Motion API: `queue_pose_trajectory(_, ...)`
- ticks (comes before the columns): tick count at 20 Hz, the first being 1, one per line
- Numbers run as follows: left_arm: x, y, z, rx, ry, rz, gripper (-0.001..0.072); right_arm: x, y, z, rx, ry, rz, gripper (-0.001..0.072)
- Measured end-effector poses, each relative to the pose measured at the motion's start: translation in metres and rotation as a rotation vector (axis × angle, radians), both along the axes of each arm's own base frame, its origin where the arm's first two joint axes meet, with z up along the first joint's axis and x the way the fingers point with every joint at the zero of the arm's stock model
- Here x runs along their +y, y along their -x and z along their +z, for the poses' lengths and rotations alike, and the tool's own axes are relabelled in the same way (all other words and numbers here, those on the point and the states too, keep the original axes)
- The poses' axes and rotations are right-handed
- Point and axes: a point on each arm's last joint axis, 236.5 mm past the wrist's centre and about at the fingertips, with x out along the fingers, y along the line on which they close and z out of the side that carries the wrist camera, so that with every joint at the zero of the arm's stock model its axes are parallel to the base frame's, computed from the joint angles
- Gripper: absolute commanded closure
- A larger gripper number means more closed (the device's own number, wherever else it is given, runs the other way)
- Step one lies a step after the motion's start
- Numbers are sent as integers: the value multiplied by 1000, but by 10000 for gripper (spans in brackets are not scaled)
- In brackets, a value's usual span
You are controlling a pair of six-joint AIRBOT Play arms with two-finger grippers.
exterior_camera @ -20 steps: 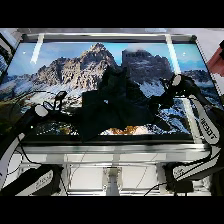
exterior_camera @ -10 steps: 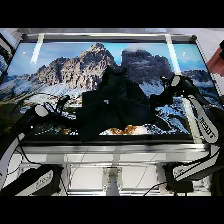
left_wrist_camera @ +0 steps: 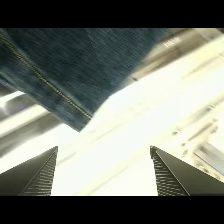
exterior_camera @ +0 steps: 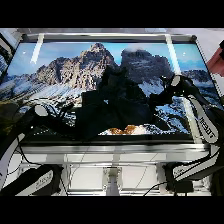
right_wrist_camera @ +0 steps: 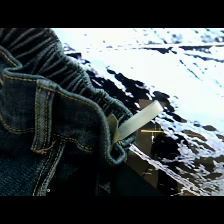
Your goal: Fold the clothes and pants, and hang the long-sleeved shirts on hangers.
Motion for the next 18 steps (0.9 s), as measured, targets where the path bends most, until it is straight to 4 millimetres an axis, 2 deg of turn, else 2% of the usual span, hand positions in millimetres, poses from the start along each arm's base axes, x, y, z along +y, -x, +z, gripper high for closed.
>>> queue_pose_trajectory(2, -8, 9, -2, 31, 20, -1, 121, 1, 0, 0, -1, -2, -1, 688)
queue_pose_trajectory(6, -13, 18, -23, 31, -19, 19, 121, 2, 0, 0, -1, -8, -3, 688)
queue_pose_trajectory(8, -11, 13, -32, 11, -50, 50, 123, 3, 0, 1, 0, -12, -5, 688)
queue_pose_trajectory(10, -10, 6, -37, -11, -66, 83, 181, 4, -1, 1, -1, -18, -7, 687)
queue_pose_trajectory(11, -10, 2, -38, -24, -68, 96, 183, 5, -1, 1, -1, -20, -8, 688)
queue_pose_trajectory(12, -13, -1, -38, -35, -59, 111, 231, 5, -1, 1, -1, -22, -8, 688)
queue_pose_trajectory(14, -21, -11, -37, -68, -35, 142, 257, 6, -1, 1, -1, -25, -10, 687)
queue_pose_trajectory(15, -24, -16, -36, -87, -28, 151, 314, 6, -1, 1, -1, -26, -10, 688)
queue_pose_trajectory(16, -27, -19, -37, -101, -23, 155, 446, 6, -1, 2, -1, -27, -11, 688)
queue_pose_trajectory(17, -29, -21, -38, -111, -21, 154, 626, 6, -1, 2, -1, -28, -11, 687)
queue_pose_trajectory(18, -31, -22, -40, -118, -21, 148, 680, 6, -1, 2, -1, -29, -11, 688)
